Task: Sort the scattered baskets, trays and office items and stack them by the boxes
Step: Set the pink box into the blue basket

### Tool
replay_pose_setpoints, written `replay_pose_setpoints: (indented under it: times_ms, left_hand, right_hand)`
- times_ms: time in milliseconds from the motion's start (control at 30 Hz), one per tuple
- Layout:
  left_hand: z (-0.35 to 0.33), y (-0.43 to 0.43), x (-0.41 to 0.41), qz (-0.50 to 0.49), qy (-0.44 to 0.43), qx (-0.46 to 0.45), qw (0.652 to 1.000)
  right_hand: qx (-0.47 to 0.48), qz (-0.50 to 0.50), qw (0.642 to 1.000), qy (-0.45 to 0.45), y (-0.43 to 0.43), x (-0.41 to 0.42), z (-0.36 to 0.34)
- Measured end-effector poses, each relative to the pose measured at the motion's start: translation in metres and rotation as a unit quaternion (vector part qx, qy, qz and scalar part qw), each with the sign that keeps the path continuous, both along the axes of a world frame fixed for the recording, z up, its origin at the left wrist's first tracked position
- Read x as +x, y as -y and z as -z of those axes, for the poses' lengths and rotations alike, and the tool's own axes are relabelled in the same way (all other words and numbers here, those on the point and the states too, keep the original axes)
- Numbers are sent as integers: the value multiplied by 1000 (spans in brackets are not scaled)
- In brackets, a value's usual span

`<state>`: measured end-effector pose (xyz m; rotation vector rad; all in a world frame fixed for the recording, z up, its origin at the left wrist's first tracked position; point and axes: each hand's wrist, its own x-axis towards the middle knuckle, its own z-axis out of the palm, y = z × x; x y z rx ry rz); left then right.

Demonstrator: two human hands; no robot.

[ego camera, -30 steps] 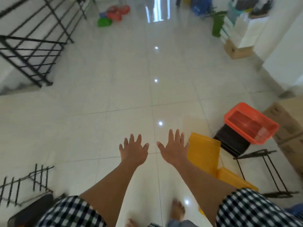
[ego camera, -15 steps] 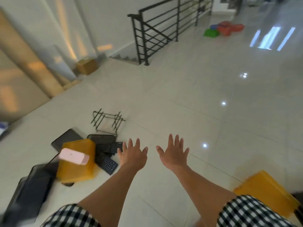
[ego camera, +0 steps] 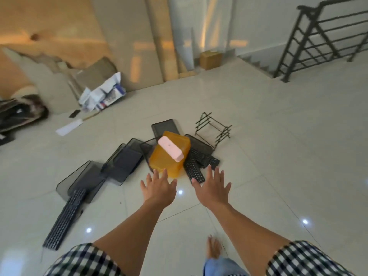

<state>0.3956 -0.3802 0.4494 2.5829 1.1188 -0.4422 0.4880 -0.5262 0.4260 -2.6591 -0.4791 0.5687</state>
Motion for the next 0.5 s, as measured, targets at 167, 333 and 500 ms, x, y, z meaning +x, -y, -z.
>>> replay_pose_setpoints:
  times_ms: [167,333,500]
  left_hand:
    - [4,-49,-11,-52,-2,1,999]
    - [8,-105,8,-85,-10,3,996]
    - [15,-153,49,-106,-34,-9,994]
  right_hand:
    - [-4,-51,999,-8,-67,5,11]
    - [-8,-84,996,-10,-129,33,31]
    - [-6,-100,995,-22,-180,86,41]
